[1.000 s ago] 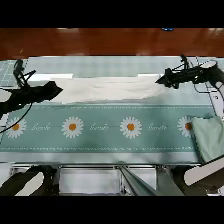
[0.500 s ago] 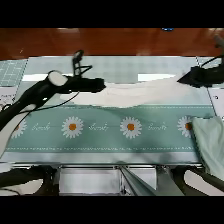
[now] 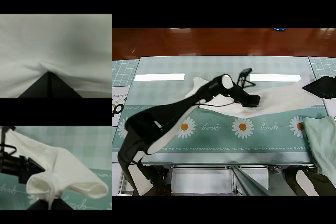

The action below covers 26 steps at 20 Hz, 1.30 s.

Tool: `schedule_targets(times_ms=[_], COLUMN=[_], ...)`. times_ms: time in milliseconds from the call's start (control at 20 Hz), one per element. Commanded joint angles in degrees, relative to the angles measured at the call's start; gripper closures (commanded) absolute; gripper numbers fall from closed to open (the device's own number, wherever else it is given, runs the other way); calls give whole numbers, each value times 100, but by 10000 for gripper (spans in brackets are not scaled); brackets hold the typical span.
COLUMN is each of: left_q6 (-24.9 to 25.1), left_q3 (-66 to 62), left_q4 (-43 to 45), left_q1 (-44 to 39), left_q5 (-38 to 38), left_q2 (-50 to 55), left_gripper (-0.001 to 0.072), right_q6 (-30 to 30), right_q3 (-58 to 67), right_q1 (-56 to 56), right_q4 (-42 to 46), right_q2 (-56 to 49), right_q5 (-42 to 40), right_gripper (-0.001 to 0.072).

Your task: Fold the shirts.

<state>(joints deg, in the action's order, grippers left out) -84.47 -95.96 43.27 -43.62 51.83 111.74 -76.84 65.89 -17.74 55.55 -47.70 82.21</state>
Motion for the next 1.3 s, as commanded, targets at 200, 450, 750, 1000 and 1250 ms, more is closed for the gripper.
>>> schedule_targets(times_ms=[200,450,750,1000,1250], left_q6=[26,302,514,627,649], left_q3=[-313,608,3722,5490,5949], left_q4=[96,520,1311,1246,1167], left_q1=[-186,1462,3615,5025,5163], left_q5=[675,1088,520,411,273], left_q2=[186,-1458,-4811,-6349,-6494], left_gripper=[684,684,683,683,683], right_q6=[-278,-837,-844,-850,-914], right_q3=[-20,-17,859,2524,3285], right_q1=[254,1679,3635,4374,4728], right_q4=[-304,-323,-1104,-1740,-2111], right_q2=[87,-509,-2765,-4972,-6013], right_q5=[-177,-1064,-2789,-2804,-2796], right_gripper=[683,683,683,683,683])
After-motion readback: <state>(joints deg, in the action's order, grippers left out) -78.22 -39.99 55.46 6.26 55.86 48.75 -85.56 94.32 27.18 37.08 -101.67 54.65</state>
